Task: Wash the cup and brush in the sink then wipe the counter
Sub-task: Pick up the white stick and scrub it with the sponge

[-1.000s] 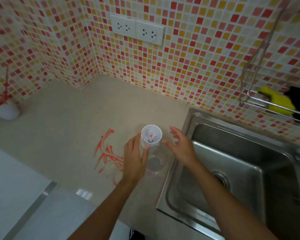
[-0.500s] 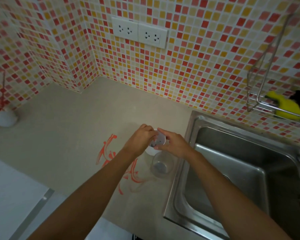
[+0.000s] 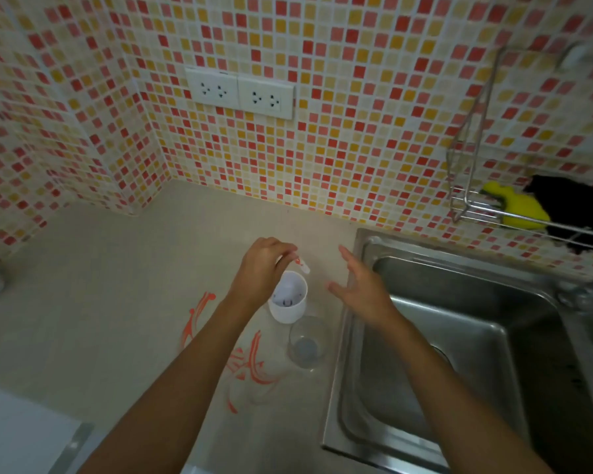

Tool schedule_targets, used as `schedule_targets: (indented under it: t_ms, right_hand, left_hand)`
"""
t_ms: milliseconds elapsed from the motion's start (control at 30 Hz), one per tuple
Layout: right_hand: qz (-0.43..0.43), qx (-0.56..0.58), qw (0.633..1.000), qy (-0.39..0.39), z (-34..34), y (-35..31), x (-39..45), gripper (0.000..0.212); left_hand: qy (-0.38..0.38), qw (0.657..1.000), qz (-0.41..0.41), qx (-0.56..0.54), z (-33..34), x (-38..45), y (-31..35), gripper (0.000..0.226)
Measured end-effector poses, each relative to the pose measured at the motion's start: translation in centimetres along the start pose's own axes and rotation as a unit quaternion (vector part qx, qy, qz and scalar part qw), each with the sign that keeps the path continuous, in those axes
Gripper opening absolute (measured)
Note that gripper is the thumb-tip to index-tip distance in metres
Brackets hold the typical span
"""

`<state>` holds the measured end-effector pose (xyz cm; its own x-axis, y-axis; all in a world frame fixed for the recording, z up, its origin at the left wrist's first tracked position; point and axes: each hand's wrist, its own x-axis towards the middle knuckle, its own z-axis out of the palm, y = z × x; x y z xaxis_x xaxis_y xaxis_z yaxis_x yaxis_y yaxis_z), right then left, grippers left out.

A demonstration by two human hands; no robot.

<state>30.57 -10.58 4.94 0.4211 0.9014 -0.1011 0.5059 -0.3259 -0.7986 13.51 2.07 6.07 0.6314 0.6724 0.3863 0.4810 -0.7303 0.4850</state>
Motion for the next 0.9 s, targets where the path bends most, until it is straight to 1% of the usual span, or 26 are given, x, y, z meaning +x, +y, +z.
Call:
schedule_targets:
  t_ms: [67, 133, 233, 333, 400, 433, 467, 500, 567, 633, 700, 733, 767, 833, 900]
  right_hand:
    - [-0.025, 0.014, 0.997, 0.075, -3.3, -0.2, -0.6, 0.065]
    - [-0.047, 0.028, 0.988, 0.146, -6.9, -1.0, -1.2, 0.050]
    - [-0.078, 0.020, 0.960, 0.267, -12.1, -2.1, -2.2, 0.030]
    - [-0.128, -0.016, 0.917, 0.377, -16.7, -2.8, -2.8, 0.020]
    - [-0.126, -0.075, 0.896, 0.420, -19.6, -2.3, -2.2, 0.021]
    - [-0.110, -0.104, 0.891, 0.428, -21.1, -1.8, -1.7, 0.021]
    - [-0.082, -0.126, 0.895, 0.419, -22.4, -1.1, -1.0, 0.023]
    - [-0.047, -0.144, 0.907, 0.393, -23.6, -0.3, -0.2, 0.025]
    - [0.024, -0.181, 0.936, 0.302, -25.3, 1.0, 1.3, 0.034]
    - [0.072, -0.195, 0.956, 0.205, -26.4, 1.5, 2.5, 0.040]
    - [0.090, -0.190, 0.969, 0.131, -27.0, 1.6, 3.5, 0.044]
    - [0.088, -0.184, 0.972, 0.117, -27.1, 1.8, 3.9, 0.041]
    - [0.081, -0.175, 0.973, 0.123, -27.2, 1.9, 4.2, 0.034]
    - [0.057, -0.152, 0.972, 0.168, -27.2, 2.3, 4.4, 0.023]
    - [-0.025, -0.136, 0.960, 0.243, -27.0, 2.1, 3.3, 0.026]
  left_hand:
    - [0.010, 0.999, 0.013, -0.043, 0.2, 0.7, 1.6, 0.015]
    - [0.000, 0.996, 0.018, -0.092, 0.7, 1.7, 4.0, 0.017]
    - [-0.018, 0.988, 0.011, -0.154, 2.1, 2.9, 7.7, 0.018]
    - [-0.034, 0.978, 0.013, -0.205, 3.3, 3.8, 11.4, 0.016]
    - [-0.039, 0.973, 0.014, -0.228, 3.9, 4.3, 13.5, 0.014]
    - [-0.039, 0.970, 0.008, -0.239, 4.3, 4.5, 14.5, 0.014]
    - [-0.040, 0.967, -0.004, -0.252, 4.6, 4.8, 15.3, 0.014]
    - [-0.040, 0.963, -0.015, -0.266, 4.9, 4.9, 16.2, 0.015]
    - [-0.037, 0.957, -0.029, -0.288, 5.6, 5.2, 17.5, 0.016]
    - [-0.036, 0.953, -0.045, -0.298, 6.3, 5.3, 18.6, 0.017]
    - [-0.039, 0.952, -0.058, -0.297, 7.0, 5.2, 19.4, 0.017]
    - [-0.038, 0.952, -0.063, -0.296, 7.4, 5.1, 19.8, 0.017]
    - [-0.037, 0.951, -0.070, -0.299, 7.8, 5.0, 20.1, 0.016]
    - [-0.038, 0.943, -0.095, -0.318, 8.4, 4.9, 20.9, 0.016]
    - [-0.035, 0.930, -0.131, -0.343, 9.2, 4.7, 21.6, 0.015]
